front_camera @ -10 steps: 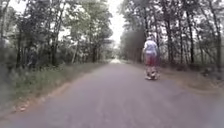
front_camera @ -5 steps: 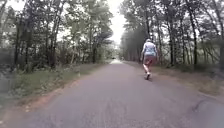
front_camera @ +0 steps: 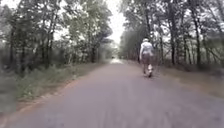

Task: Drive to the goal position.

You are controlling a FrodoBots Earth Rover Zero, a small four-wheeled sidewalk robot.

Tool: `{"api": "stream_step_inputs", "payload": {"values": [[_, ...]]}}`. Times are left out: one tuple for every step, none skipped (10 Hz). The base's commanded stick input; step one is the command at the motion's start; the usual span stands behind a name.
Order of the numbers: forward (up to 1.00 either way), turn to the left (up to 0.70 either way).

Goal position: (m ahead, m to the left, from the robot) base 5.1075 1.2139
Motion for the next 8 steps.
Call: {"api": "stream_step_inputs", "payload": {"values": [[0.7, 0.0], [0.7, 0.0], [0.7, 0.0], [0.7, 0.0], [0.7, 0.0], [0.7, 0.0], [0.7, 0.0], [0.7, 0.0]]}}
